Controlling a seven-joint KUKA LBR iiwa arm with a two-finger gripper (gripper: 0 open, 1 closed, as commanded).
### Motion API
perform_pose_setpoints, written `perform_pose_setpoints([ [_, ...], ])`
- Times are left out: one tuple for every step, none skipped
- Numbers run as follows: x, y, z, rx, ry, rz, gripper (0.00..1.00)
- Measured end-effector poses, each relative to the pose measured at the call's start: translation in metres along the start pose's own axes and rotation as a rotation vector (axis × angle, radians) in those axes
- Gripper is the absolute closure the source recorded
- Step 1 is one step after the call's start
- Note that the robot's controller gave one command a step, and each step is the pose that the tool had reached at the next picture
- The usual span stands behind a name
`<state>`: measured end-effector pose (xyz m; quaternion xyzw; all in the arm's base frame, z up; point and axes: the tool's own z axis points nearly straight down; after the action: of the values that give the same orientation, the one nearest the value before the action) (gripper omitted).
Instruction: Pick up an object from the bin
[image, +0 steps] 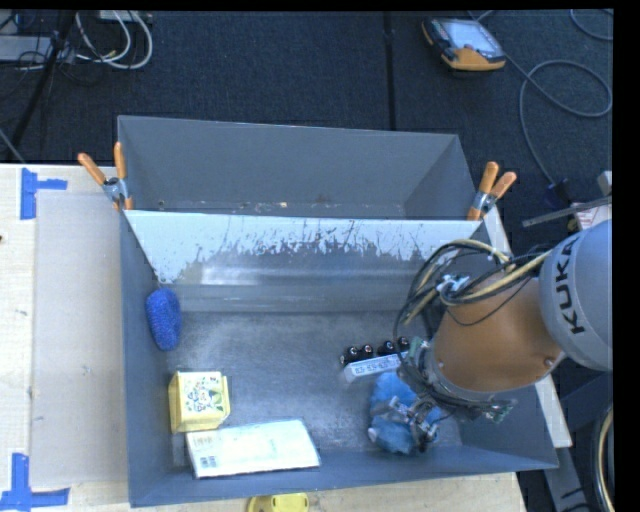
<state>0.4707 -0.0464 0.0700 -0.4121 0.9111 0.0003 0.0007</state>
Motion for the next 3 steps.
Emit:
perform_pose_setpoints([
  [0.001,0.002,-0.006,-0.006,0.004,0.001,1.00],
  [0.001,0.004,-0.028,-0.012,0.008,0.002,1.00],
  [0.001,0.003,-0.053,-0.005,0.004,0.003,1.00],
])
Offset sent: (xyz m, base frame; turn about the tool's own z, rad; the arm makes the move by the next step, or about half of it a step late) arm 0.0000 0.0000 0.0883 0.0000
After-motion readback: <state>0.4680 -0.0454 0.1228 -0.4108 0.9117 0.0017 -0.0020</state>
